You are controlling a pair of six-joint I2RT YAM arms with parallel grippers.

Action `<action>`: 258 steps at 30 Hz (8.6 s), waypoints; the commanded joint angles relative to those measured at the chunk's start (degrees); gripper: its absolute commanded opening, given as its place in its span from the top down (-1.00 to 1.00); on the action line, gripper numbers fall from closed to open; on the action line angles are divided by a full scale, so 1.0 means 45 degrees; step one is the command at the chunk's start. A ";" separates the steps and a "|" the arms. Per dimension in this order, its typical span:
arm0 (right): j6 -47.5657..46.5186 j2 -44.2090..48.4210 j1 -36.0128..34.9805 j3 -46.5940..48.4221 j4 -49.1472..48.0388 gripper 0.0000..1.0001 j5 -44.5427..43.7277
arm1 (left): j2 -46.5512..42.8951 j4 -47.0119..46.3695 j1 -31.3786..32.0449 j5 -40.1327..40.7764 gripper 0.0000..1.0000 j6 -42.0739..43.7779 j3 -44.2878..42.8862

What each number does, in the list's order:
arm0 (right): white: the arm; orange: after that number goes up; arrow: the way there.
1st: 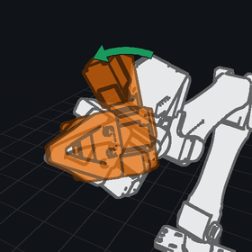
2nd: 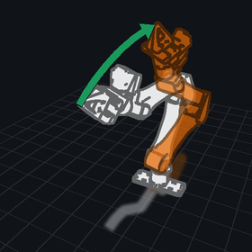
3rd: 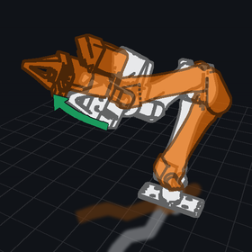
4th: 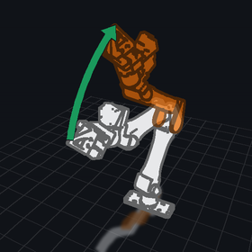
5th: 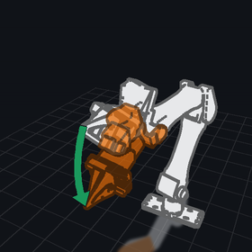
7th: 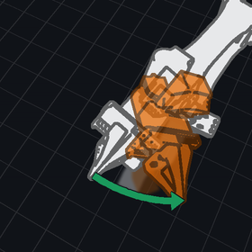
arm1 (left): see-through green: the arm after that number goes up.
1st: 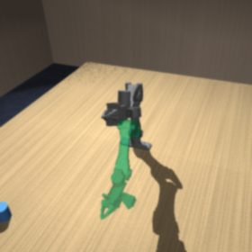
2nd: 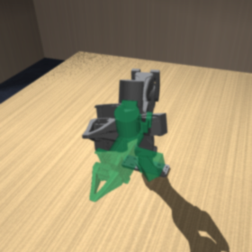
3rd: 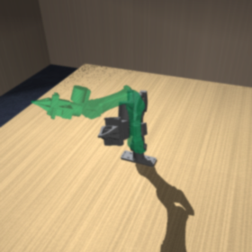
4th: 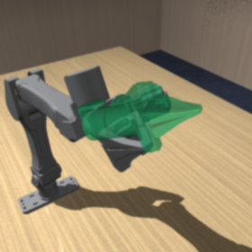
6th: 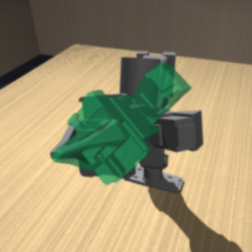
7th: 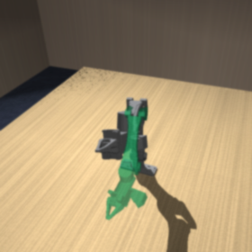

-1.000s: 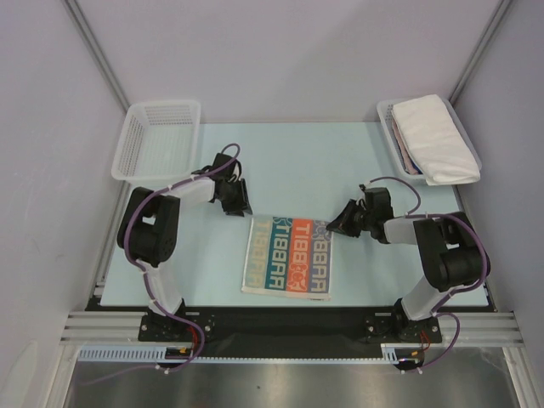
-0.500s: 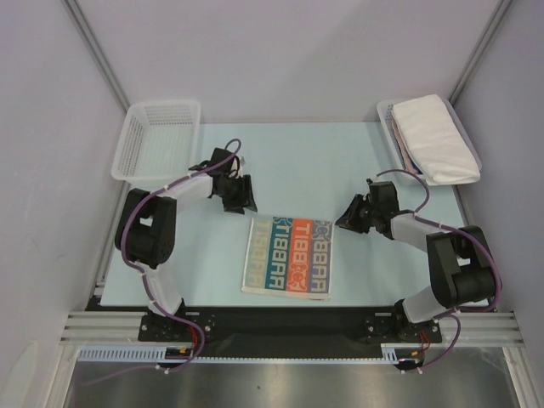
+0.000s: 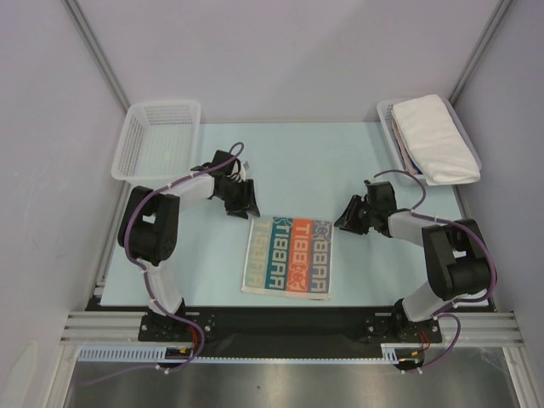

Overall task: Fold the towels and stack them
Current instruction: Fold the towel

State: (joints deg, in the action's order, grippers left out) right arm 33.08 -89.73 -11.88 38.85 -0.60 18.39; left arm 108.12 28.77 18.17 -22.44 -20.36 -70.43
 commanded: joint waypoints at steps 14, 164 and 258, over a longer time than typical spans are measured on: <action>-0.0379 -0.1211 -0.0524 0.0858 -0.0335 0.35 -0.0454 | 0.0974 0.1164 0.0493 0.1372 0.13 0.0775 -0.1047; 0.0793 0.3382 -0.1423 -0.0256 0.1795 0.30 -0.2935 | -0.3677 -0.3564 0.1254 0.4324 0.07 -0.3856 0.3310; 0.2062 0.1015 -0.1481 -0.0470 0.0408 0.34 -0.2623 | -0.1545 -0.2957 0.1704 0.3716 0.32 -0.2976 0.3035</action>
State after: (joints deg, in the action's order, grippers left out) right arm 41.58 -84.58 -18.85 36.42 2.96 5.78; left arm 100.36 11.99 25.39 -6.35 -35.90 -55.53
